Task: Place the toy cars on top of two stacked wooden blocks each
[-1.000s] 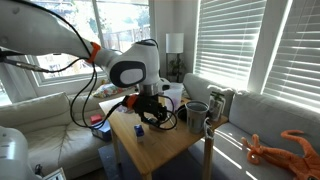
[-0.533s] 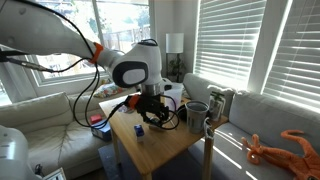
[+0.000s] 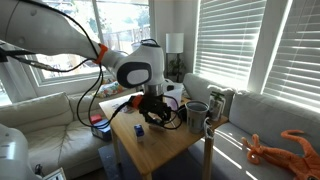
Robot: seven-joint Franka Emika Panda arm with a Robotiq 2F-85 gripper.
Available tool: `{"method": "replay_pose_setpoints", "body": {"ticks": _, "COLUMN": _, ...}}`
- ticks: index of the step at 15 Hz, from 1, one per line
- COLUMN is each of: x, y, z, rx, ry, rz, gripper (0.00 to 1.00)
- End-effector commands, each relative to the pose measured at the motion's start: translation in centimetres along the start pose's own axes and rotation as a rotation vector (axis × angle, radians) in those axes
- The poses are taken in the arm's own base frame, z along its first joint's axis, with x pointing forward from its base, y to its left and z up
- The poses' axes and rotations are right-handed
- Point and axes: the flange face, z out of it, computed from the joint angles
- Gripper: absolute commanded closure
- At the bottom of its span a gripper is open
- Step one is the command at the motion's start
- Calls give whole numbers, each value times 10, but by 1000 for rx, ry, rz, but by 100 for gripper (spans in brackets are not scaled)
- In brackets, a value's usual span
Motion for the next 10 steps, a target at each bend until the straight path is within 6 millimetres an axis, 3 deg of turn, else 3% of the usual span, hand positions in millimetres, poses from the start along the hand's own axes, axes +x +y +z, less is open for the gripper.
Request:
{"method": "replay_pose_setpoints", "body": {"ticks": 1, "x": 7, "y": 5, "z": 0, "rx": -7, "ry": -17, "rz": -35, "gripper": 39}}
{"method": "replay_pose_setpoints", "body": {"ticks": 10, "x": 11, "y": 6, "z": 5, "rx": 0, "ry": -28, "rz": -58, "gripper": 39}}
